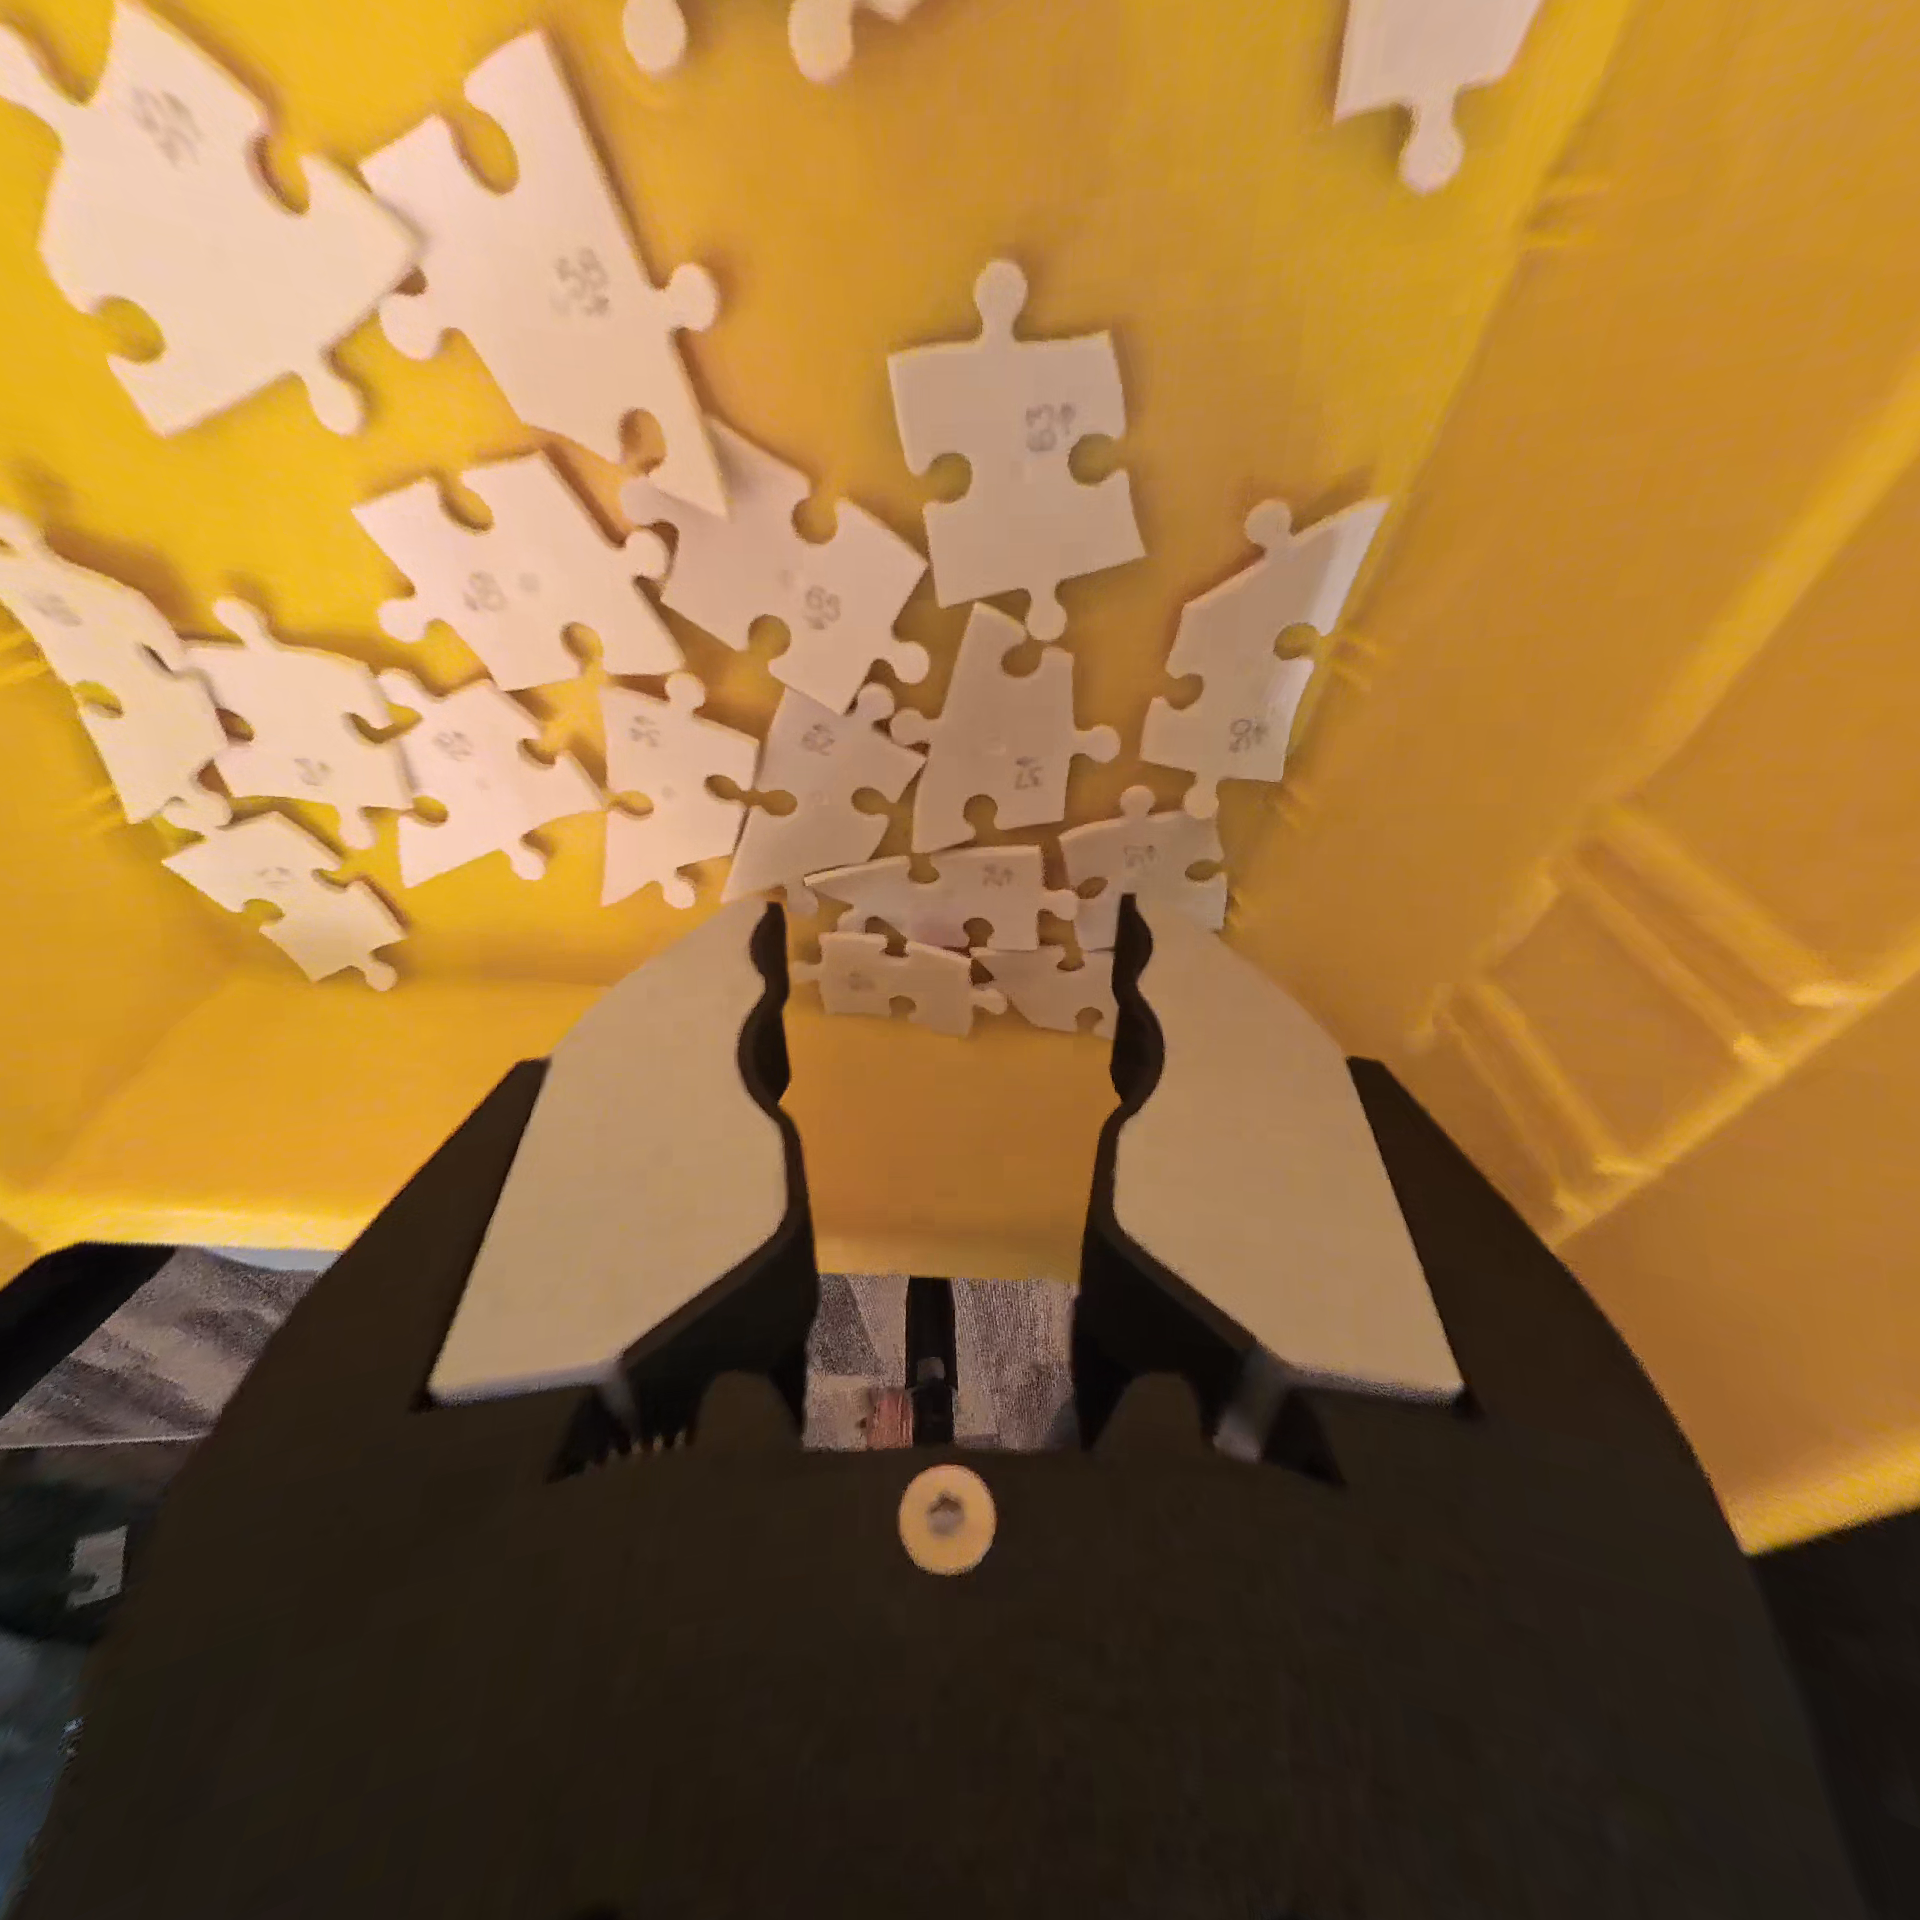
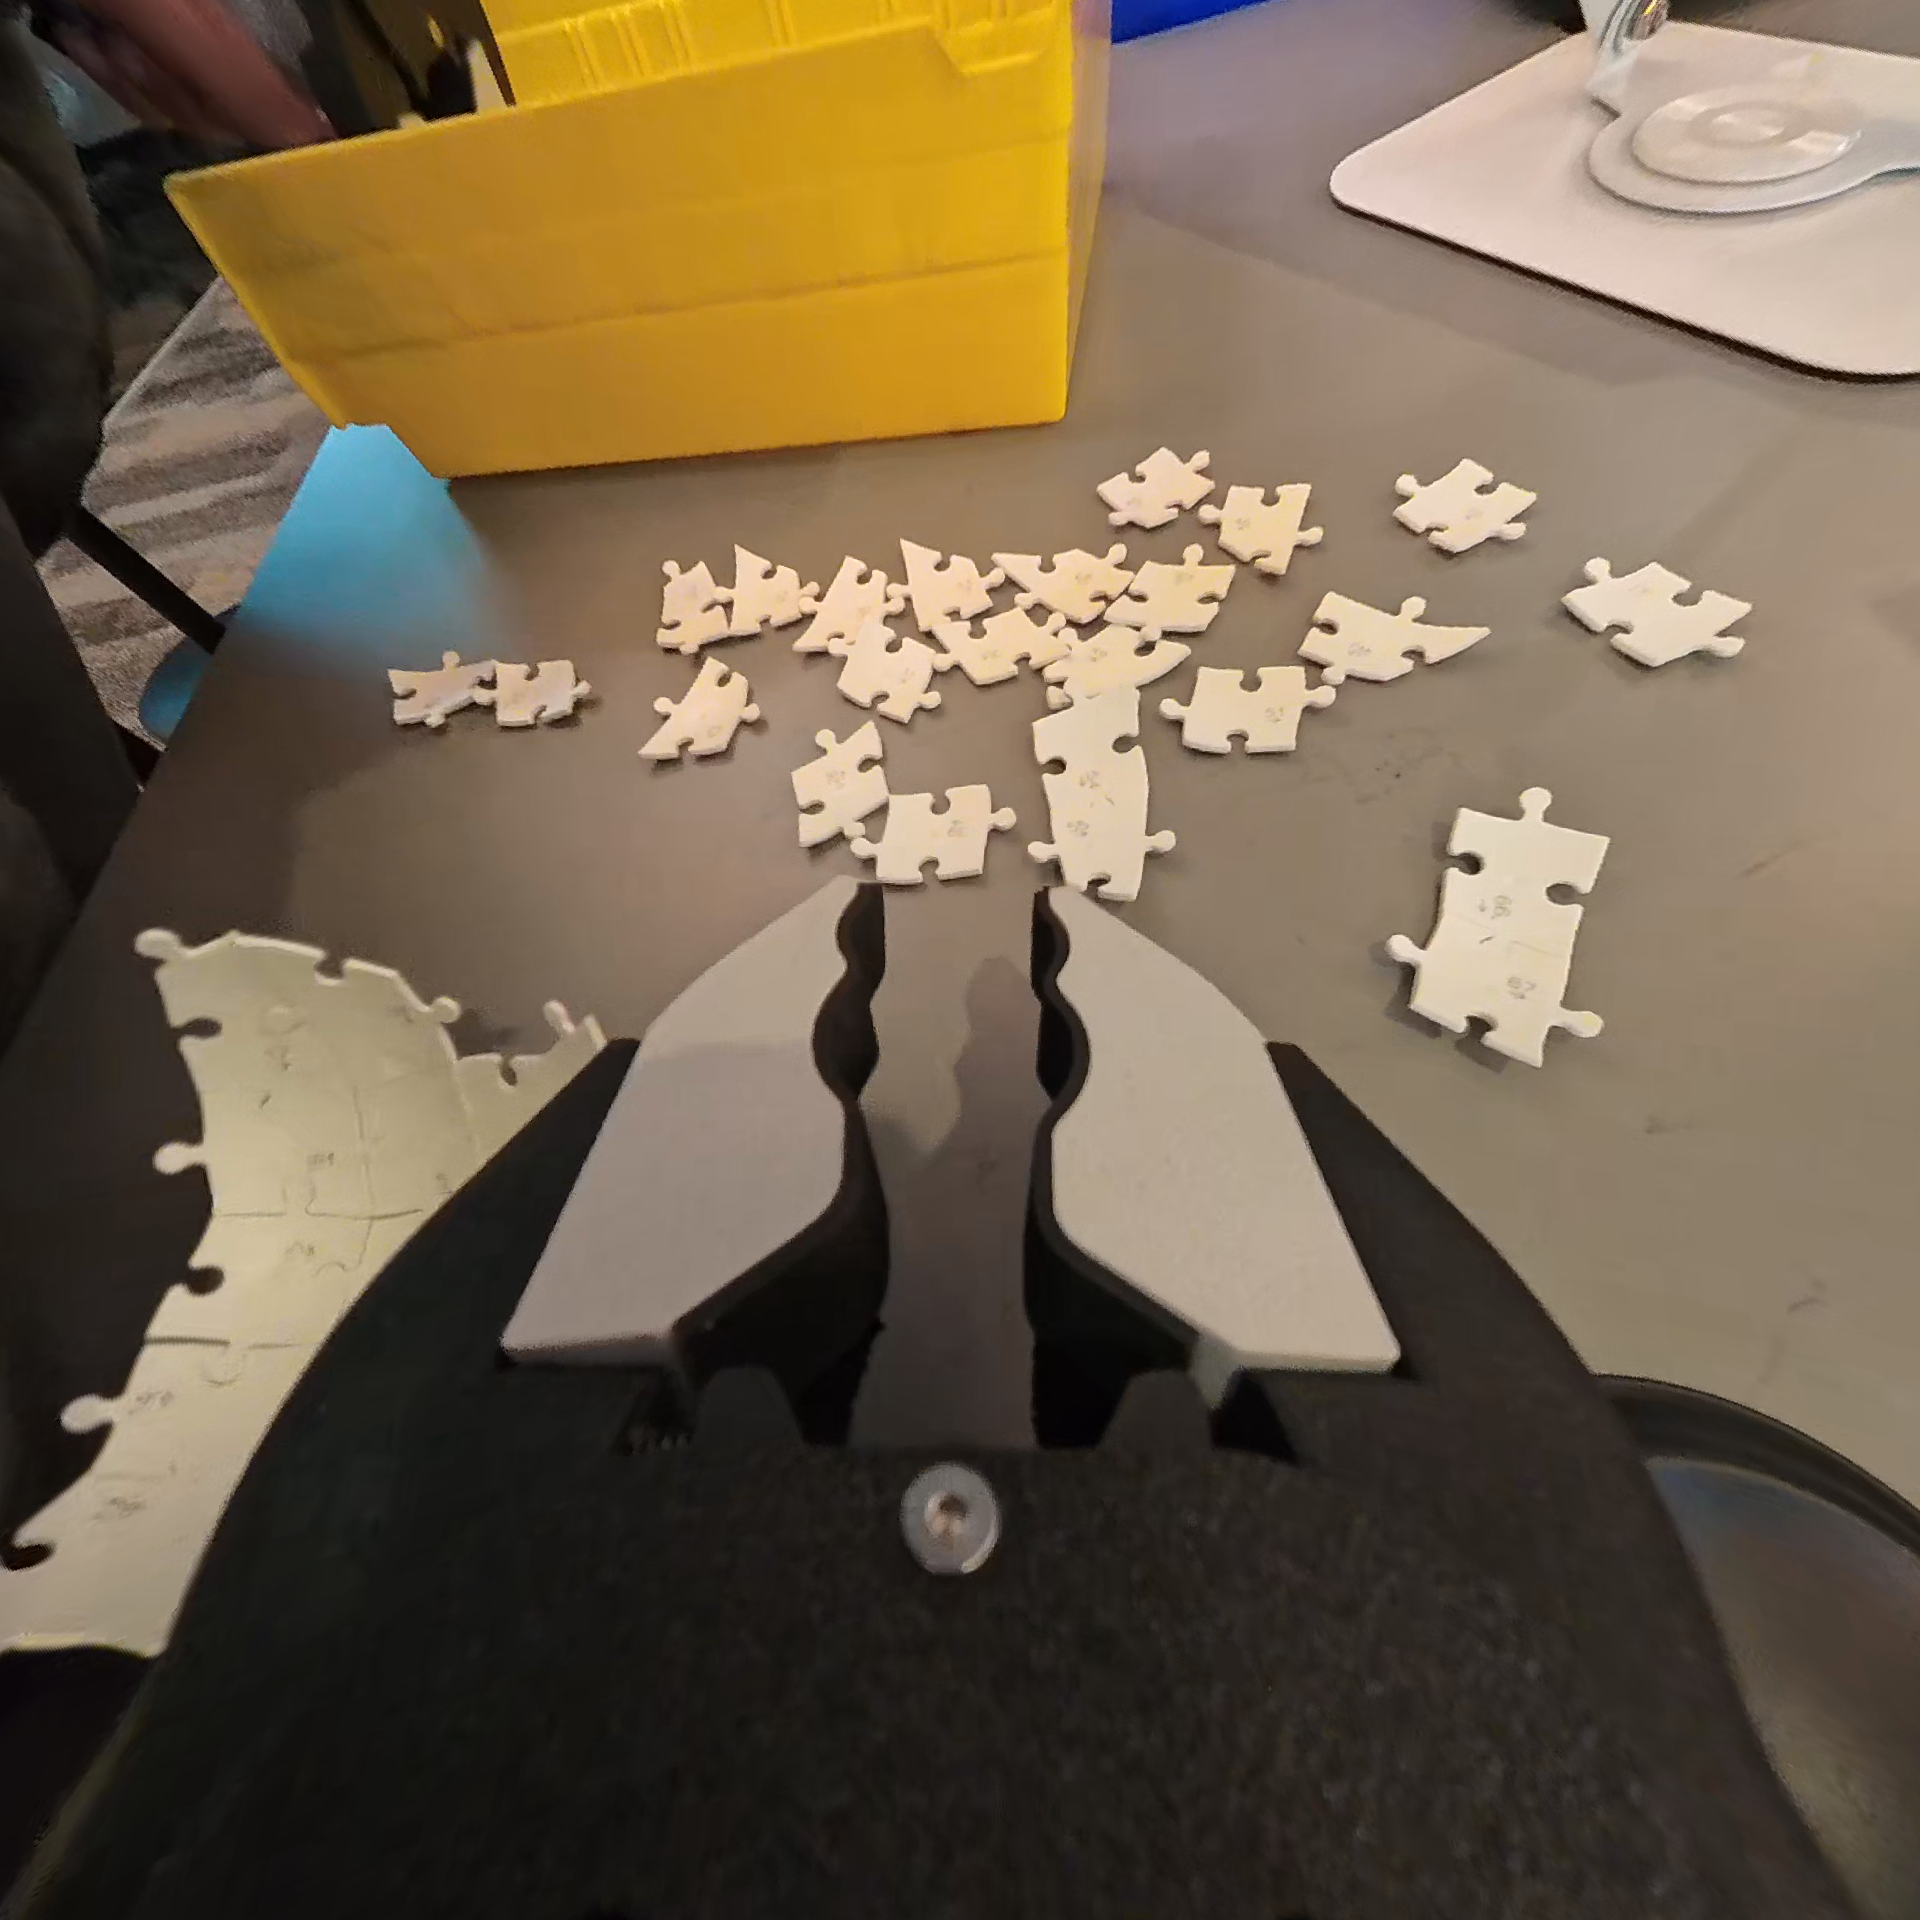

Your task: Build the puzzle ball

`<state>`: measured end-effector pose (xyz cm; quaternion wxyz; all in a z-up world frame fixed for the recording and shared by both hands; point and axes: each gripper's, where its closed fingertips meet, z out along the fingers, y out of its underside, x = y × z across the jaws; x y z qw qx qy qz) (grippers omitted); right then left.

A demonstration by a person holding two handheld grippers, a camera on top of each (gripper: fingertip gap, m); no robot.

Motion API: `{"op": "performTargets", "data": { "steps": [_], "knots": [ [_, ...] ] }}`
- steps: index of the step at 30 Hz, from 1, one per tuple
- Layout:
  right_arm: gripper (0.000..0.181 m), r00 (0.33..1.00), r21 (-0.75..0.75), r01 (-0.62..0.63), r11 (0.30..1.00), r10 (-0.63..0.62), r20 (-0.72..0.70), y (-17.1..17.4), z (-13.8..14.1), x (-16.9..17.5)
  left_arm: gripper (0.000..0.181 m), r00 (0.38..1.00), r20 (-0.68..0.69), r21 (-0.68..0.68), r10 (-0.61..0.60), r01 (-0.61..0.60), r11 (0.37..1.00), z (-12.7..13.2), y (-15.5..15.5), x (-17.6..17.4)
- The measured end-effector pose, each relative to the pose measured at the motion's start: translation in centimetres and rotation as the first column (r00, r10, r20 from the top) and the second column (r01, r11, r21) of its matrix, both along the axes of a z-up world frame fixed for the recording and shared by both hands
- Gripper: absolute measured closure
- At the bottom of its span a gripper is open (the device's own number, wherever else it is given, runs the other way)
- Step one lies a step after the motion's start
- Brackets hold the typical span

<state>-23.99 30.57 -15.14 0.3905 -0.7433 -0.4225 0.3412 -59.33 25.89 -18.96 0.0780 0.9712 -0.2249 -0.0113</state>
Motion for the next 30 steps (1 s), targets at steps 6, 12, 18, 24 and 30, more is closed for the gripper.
{"op": "performTargets", "data": {
  "steps": [6, 12, 18, 24, 30],
  "knots": [
    [0.154, 1.0, -0.003, 0.006, 1.0, -0.006, -0.022, 0.1, 0.3, 0.1, 0.14, 1.0, -0.01, -0.011, -0.029, 0.029, 1.0, -0.1, 0.3, 1.1],
    [0.154, 1.0, -0.005, 0.005, 1.0, -0.006, -0.02, 0.1, 0.2, 0.1, 0.141, 0.997, -0.008, 0.004, -0.075, 0.075, 0.997, -0.1, 0.5, 1.0],
    [0.154, 1.0, -0.013, 0.006, 1.0, -0.007, -0.023, 0.1, 0.2, 0.1, 0.141, 0.997, -0.004, 0.07, -0.08, 0.08, 0.994, 1.1, 0.7, -0.1],
    [0.154, 1.0, -0.022, 0.004, 1.0, -0.004, -0.016, 0.1, 0.1, 0.1, 0.141, 0.996, 0.067, 0.239, -0.063, 0.045, 0.97, 5.4, 1.5, -0.7],
    [0.154, 1.0, -0.017, 0.002, 1.0, -0.002, 0.005, 0.1, -0.2, 0.0, 0.141, 0.96, 0.234, 0.455, -0.153, 0.031, 0.89, 11.8, 1.6, 3.7]
  ]
}}
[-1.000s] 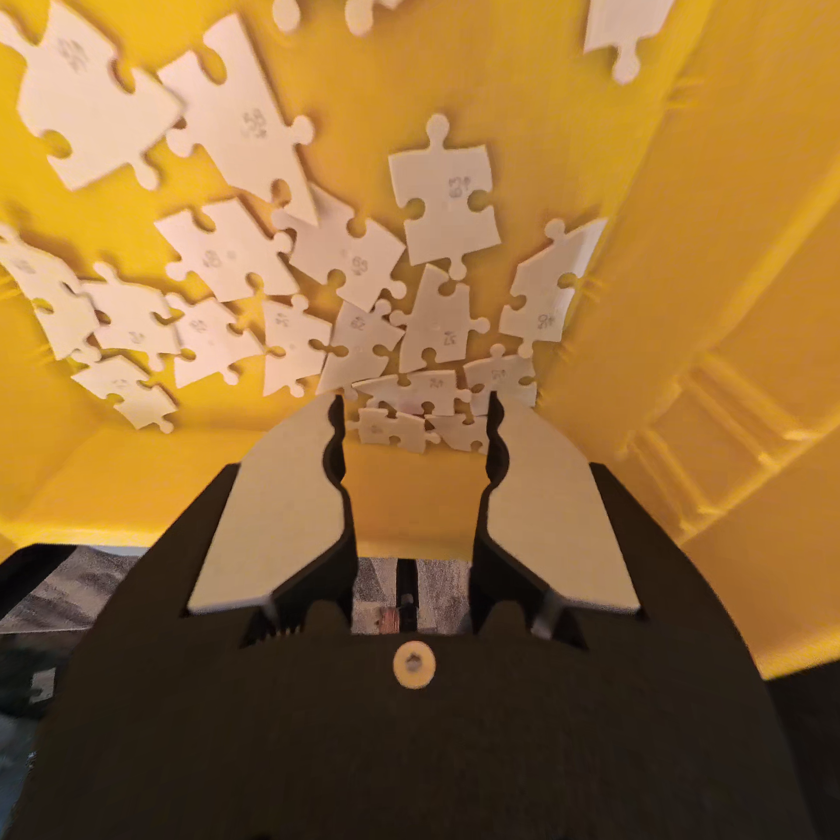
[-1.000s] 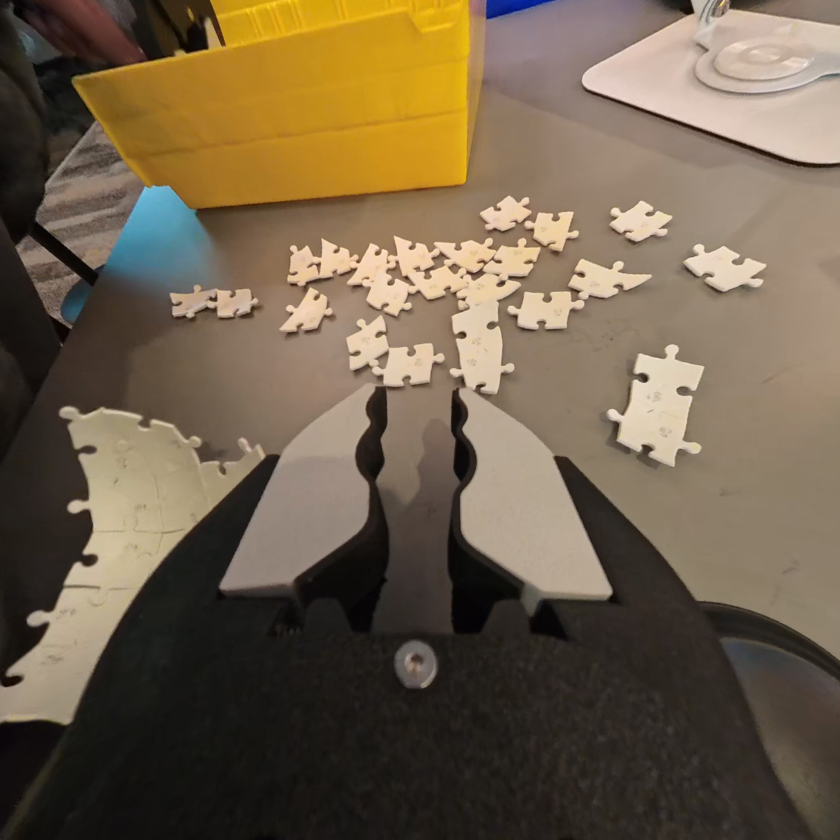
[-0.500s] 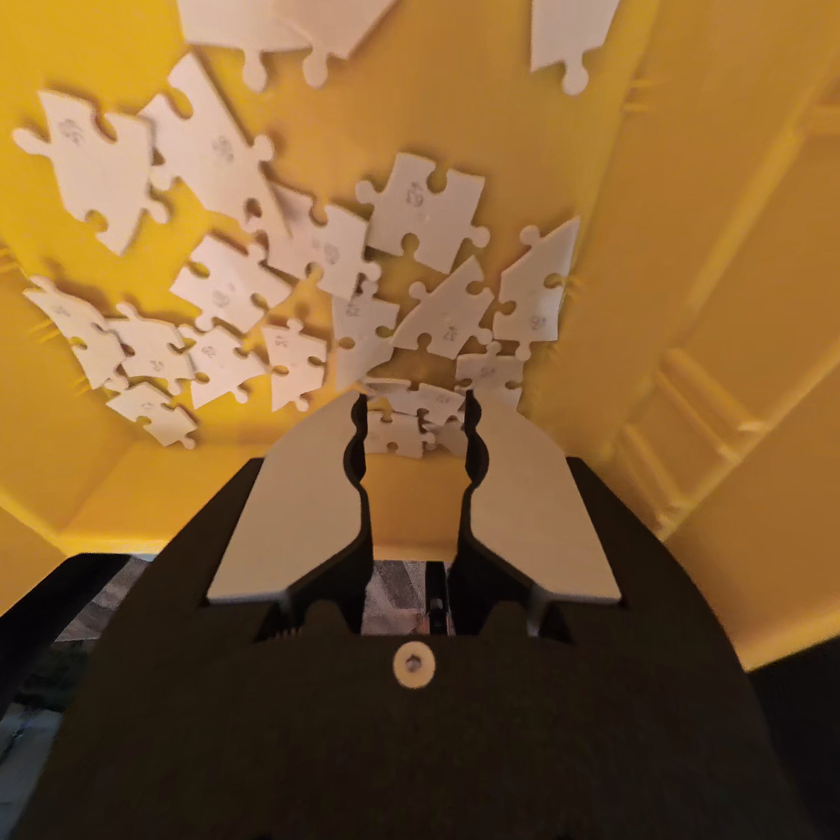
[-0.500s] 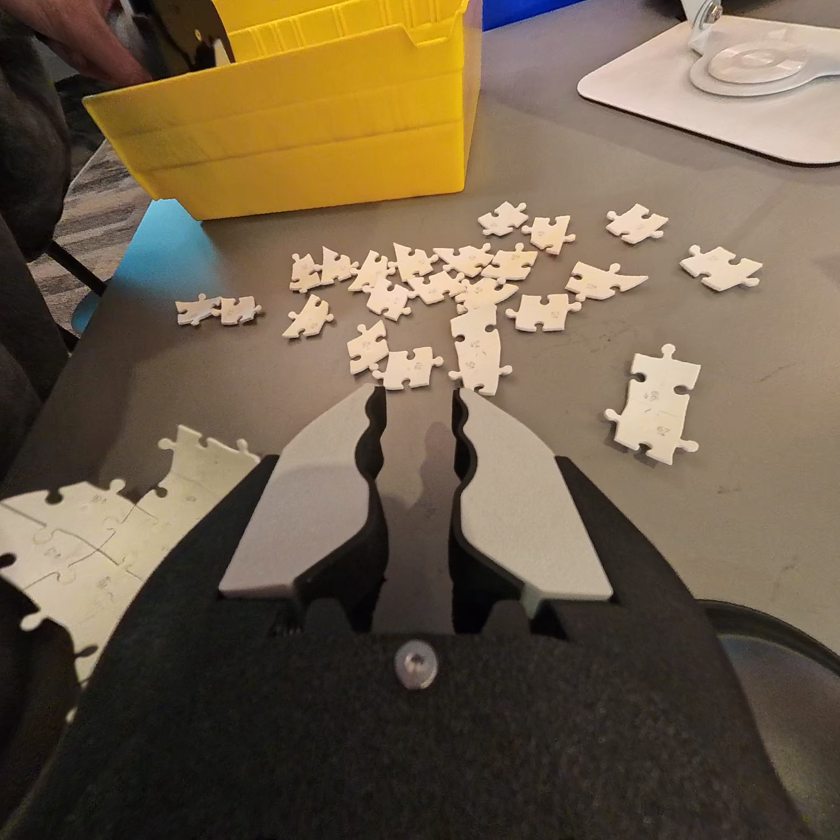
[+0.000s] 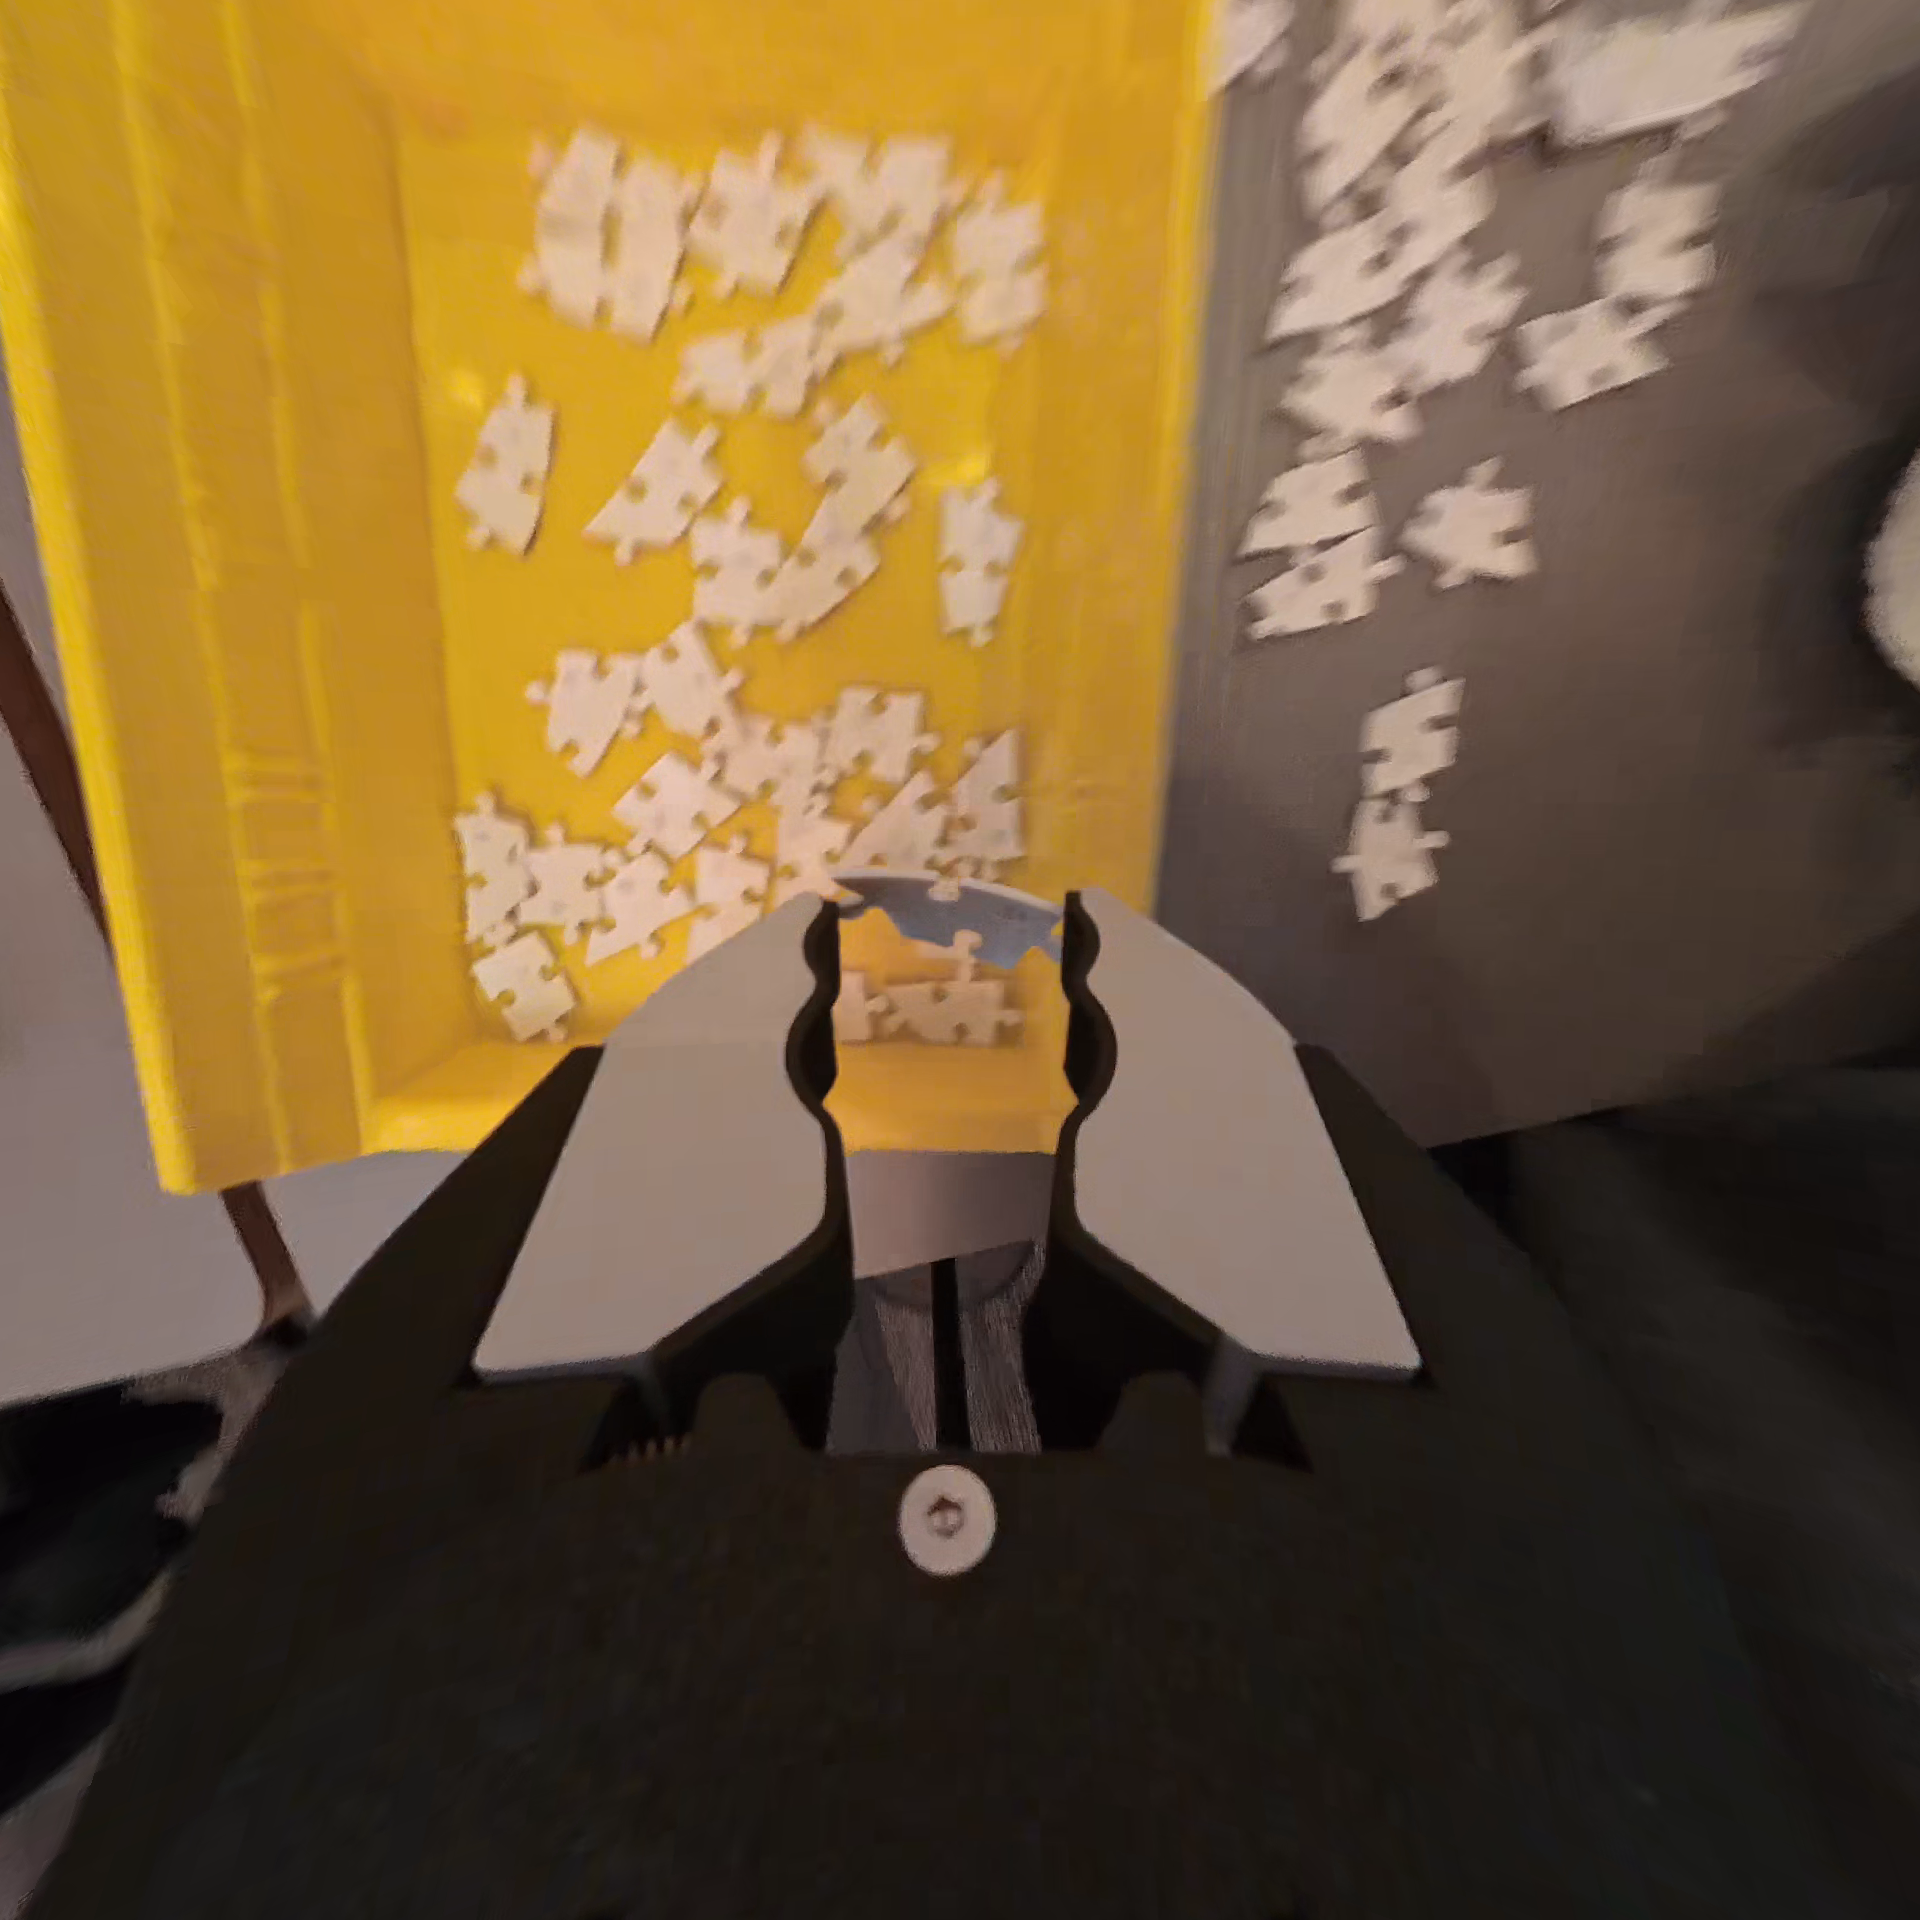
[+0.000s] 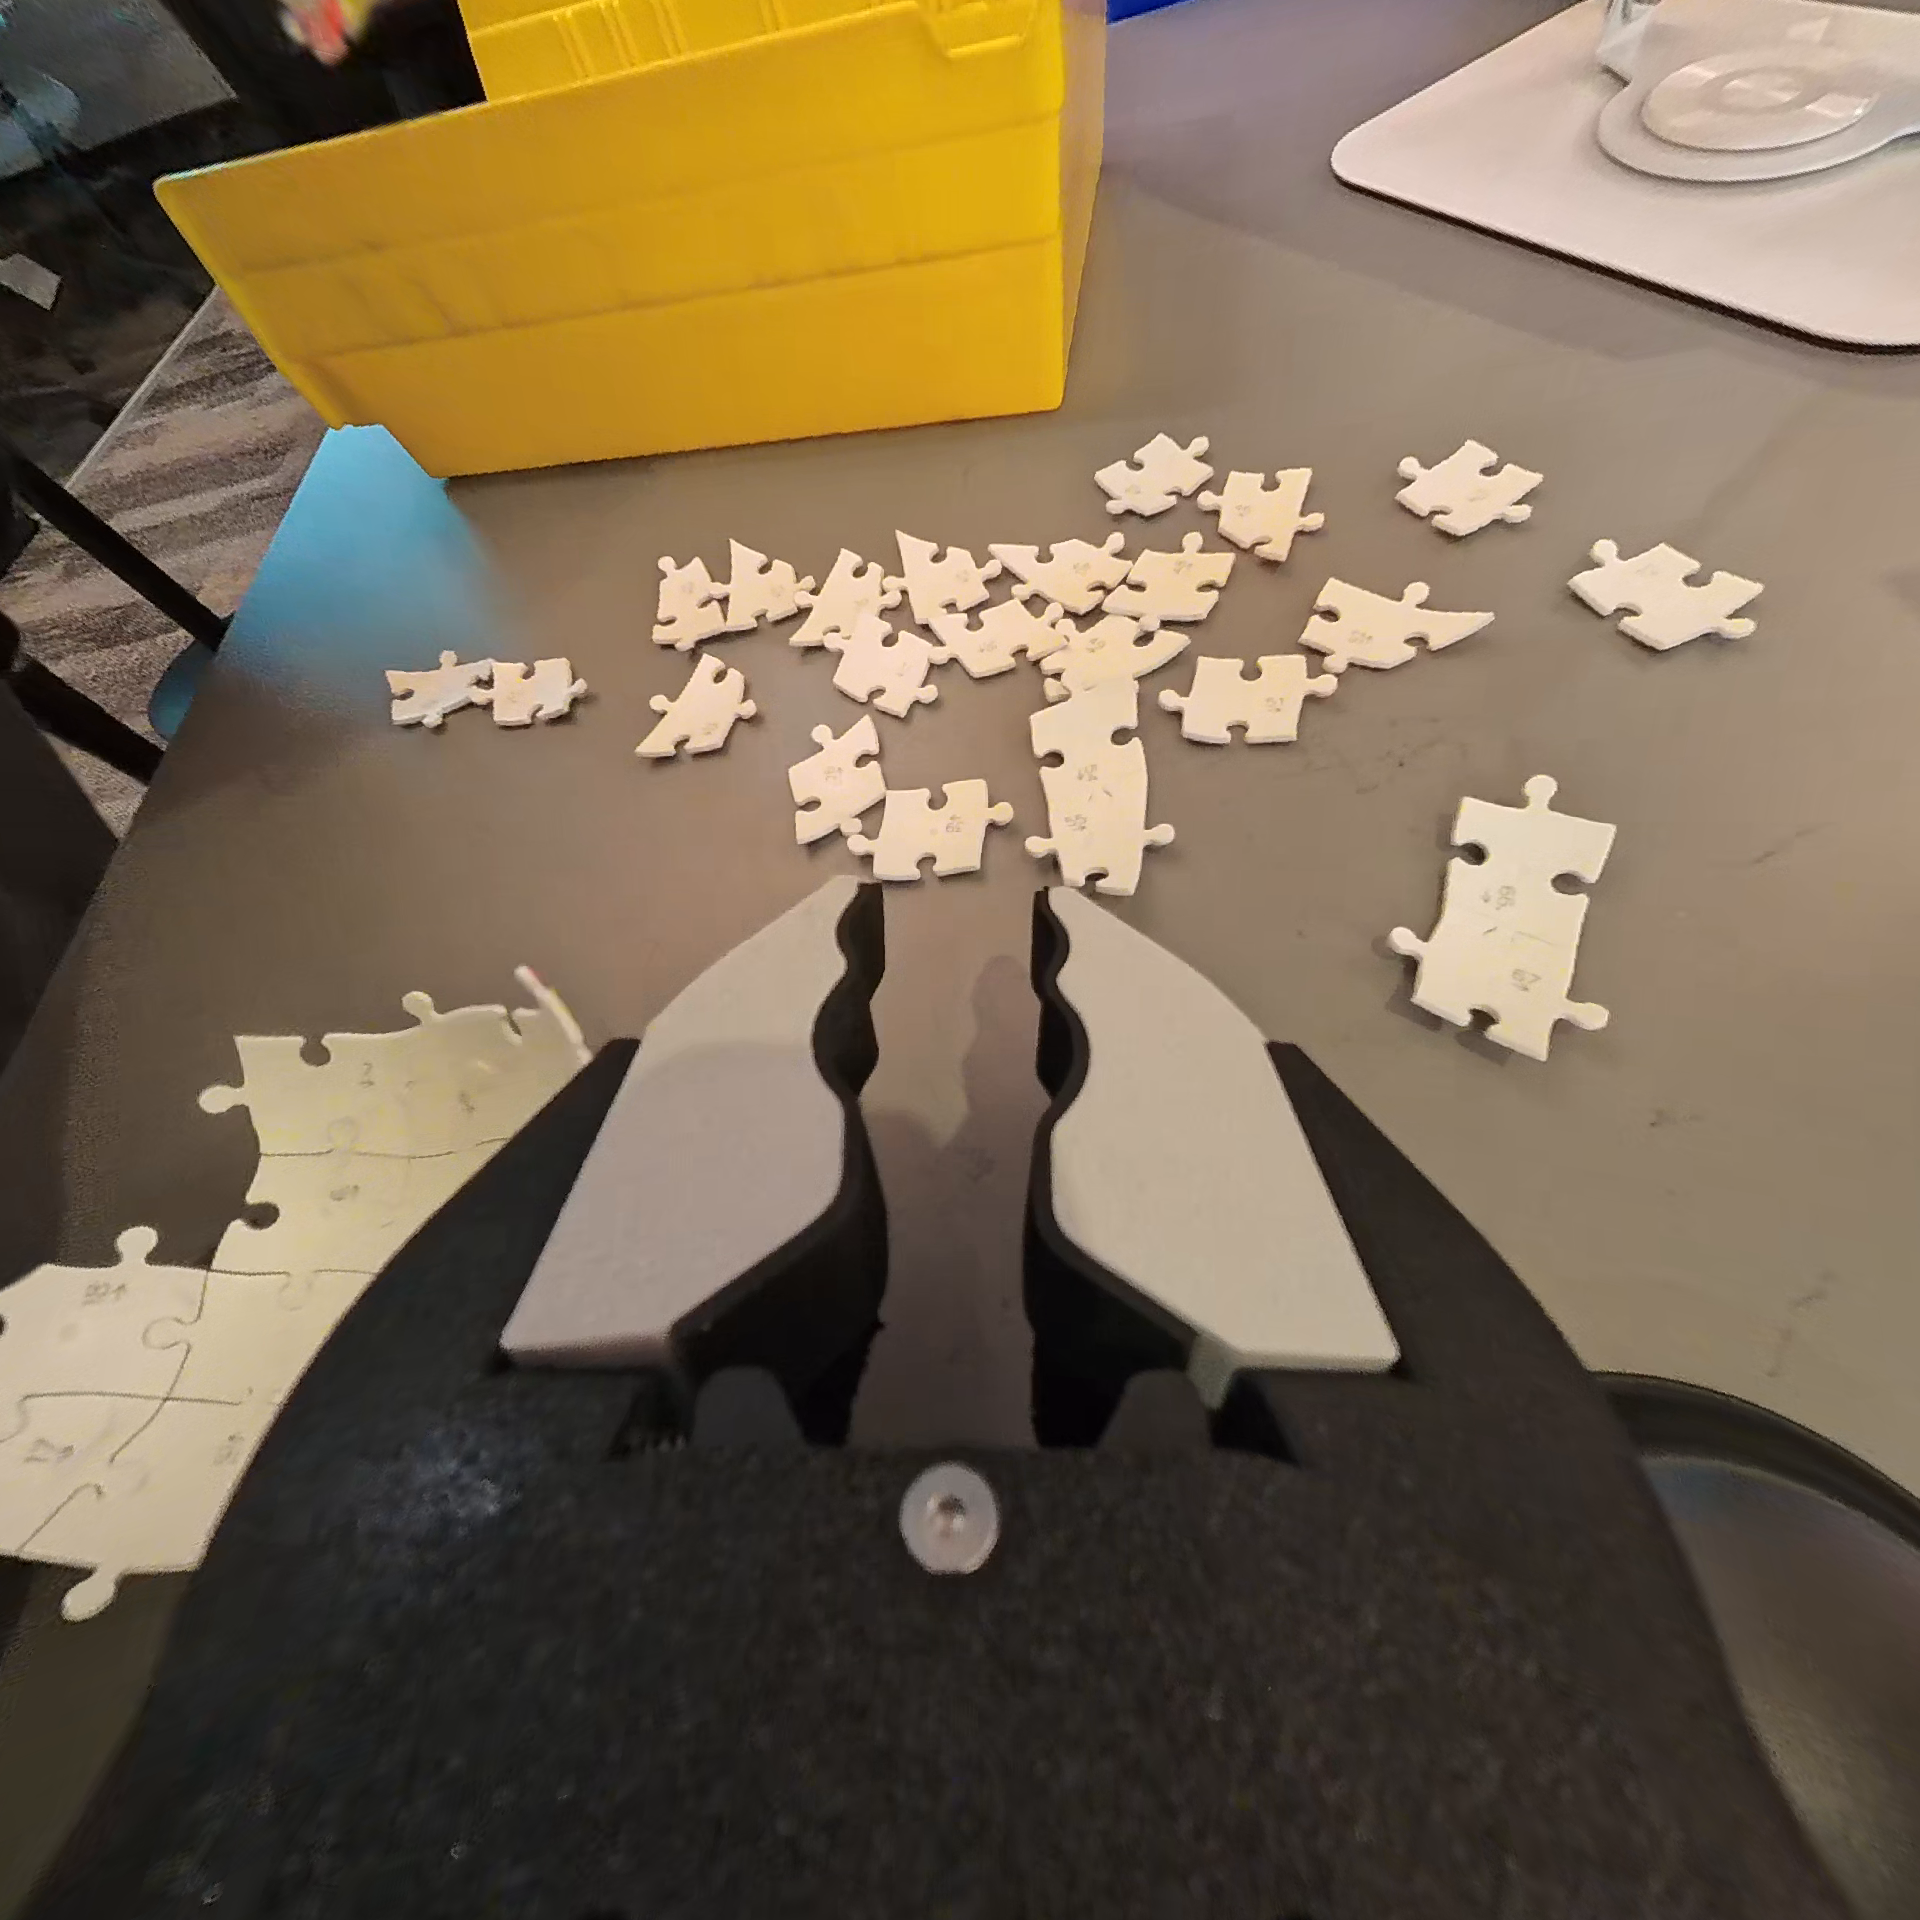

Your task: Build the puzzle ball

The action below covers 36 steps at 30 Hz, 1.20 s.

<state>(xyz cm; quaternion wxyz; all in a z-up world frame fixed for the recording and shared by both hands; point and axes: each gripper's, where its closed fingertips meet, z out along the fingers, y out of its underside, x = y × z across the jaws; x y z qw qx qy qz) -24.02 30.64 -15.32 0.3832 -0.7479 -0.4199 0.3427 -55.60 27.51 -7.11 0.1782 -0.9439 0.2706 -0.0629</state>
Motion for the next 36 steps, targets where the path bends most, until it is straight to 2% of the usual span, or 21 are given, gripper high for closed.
{"op": "performTargets", "data": {
  "steps": [3, 6, 9, 12, 16, 20, 24, 28, 36],
  "knots": [
    [0.154, 1.0, 0.012, -0.001, 1.0, 0.001, 0.015, -0.1, -0.1, -0.1, 0.141, 0.989, 0.103, 0.053, -0.11, 0.105, 0.993, 2.2, -1.8, 5.0],
    [0.154, 1.0, 0.032, -0.001, 0.999, 0.0, 0.029, -0.1, -0.1, -0.1, 0.141, 0.97, 0.125, 0.066, -0.211, 0.204, 0.977, 1.9, -3.5, 9.6],
    [0.154, 1.0, 0.044, 0.0, 0.999, -0.001, 0.03, -0.2, -0.1, -0.1, 0.141, 0.954, 0.127, 0.041, -0.271, 0.268, 0.962, -0.1, -4.5, 14.0],
    [0.154, 1.0, 0.043, 0.0, 0.999, -0.001, 0.02, -0.2, 0.0, -0.1, 0.141, 0.95, 0.071, -0.047, -0.303, 0.307, 0.951, -3.9, -5.3, 16.3],
    [0.154, 1.0, 0.051, 0.002, 0.999, -0.002, -0.003, -0.2, 0.4, 0.0, 0.141, 0.956, -0.025, -0.129, -0.292, 0.287, 0.949, -7.2, -4.6, 17.1],
    [0.153, 1.0, 0.039, 0.001, 0.999, -0.001, -0.023, -0.1, 0.5, 0.1, 0.141, 0.951, -0.06, -0.164, -0.305, 0.292, 0.942, -8.7, -4.0, 18.0],
    [0.153, 0.999, 0.034, -0.002, 0.999, 0.003, -0.035, -0.2, 0.7, 0.1, 0.141, 0.95, -0.125, -0.182, -0.287, 0.263, 0.948, -9.3, -3.5, 17.2],
    [0.153, 0.999, 0.038, -0.003, 0.999, 0.004, -0.043, -0.2, 0.8, 0.2, 0.141, 0.948, -0.228, -0.181, -0.224, 0.185, 0.966, -8.8, -2.9, 14.8],
    [0.153, 0.999, 0.035, -0.008, 0.999, 0.01, -0.038, -0.2, 0.7, 0.1, 0.141, 0.9, -0.396, -0.256, -0.182, 0.082, 0.963, -10.4, -2.5, 12.0]
  ]
}}
